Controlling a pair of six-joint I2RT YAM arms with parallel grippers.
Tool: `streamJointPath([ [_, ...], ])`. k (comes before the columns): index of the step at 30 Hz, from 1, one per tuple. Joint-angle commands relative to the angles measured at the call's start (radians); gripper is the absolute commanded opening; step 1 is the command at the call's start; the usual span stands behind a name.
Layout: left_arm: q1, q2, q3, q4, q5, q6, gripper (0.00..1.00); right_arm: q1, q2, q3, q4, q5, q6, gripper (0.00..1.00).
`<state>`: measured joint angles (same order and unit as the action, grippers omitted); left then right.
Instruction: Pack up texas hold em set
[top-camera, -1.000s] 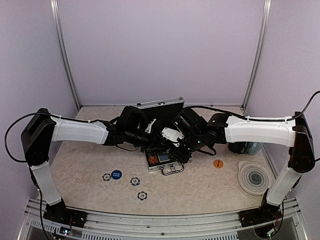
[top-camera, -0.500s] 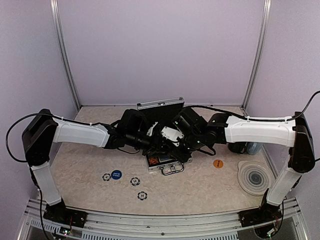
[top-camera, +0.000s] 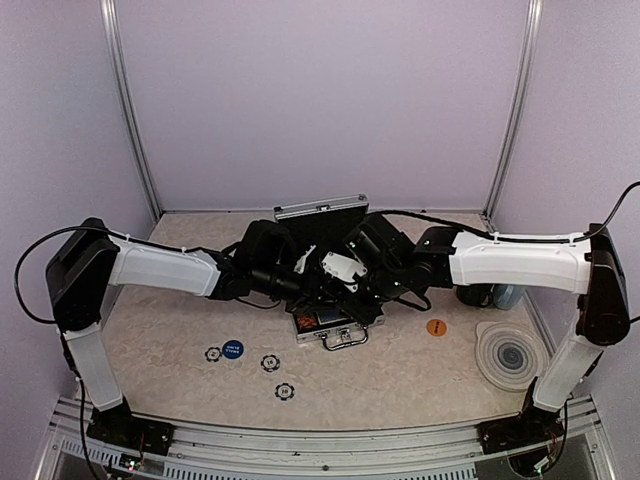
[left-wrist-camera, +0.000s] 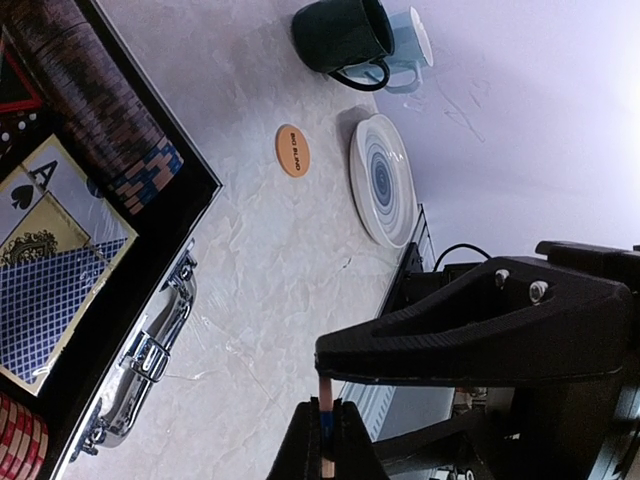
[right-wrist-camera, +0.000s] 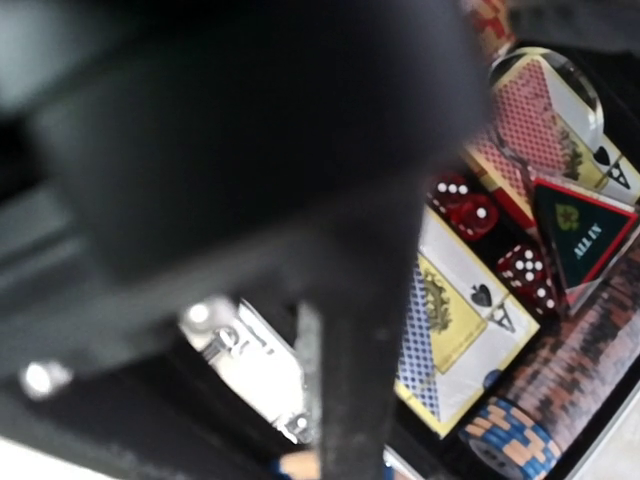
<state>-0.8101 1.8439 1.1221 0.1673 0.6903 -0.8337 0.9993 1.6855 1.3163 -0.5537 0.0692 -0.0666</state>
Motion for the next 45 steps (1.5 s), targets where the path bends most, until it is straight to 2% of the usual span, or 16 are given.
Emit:
streamJointPath([
  [1,-0.008,0.006,-0.006,0.05,0.034,0.003,0.0,0.01,-0.012,0.021,0.017,0.012,-0.009,0.45],
  [3,-0.008,0.005,-0.005,0.049,0.03,0.005,0.0,0.009,-0.012,0.022,0.017,0.015,-0.009,0.46],
  [5,-0.008,0.002,-0.002,0.033,0.023,0.02,0.0,0.009,-0.019,0.022,0.009,0.016,-0.009,0.51],
  [11,-0.009,-0.066,0.048,-0.126,-0.106,0.174,0.0,0.004,-0.153,-0.057,0.059,0.043,0.0,0.9],
  [14,-0.011,-0.104,0.087,-0.212,-0.194,0.27,0.0,-0.026,-0.256,-0.106,0.086,0.075,0.032,0.98],
  [20,-0.05,-0.113,0.216,-0.354,-0.36,0.431,0.0,-0.144,-0.393,-0.177,0.125,0.138,0.152,0.99],
  [26,-0.146,-0.004,0.385,-0.497,-0.551,0.61,0.0,-0.175,-0.422,-0.214,0.104,0.2,0.2,0.99],
  [33,-0.208,0.154,0.51,-0.53,-0.579,0.738,0.0,-0.176,-0.449,-0.248,0.106,0.198,0.229,0.99],
  [38,-0.207,0.24,0.557,-0.549,-0.655,0.777,0.0,-0.177,-0.47,-0.262,0.102,0.211,0.241,0.99],
  [45,-0.208,0.305,0.563,-0.537,-0.686,0.79,0.0,-0.178,-0.473,-0.272,0.099,0.222,0.248,0.99],
])
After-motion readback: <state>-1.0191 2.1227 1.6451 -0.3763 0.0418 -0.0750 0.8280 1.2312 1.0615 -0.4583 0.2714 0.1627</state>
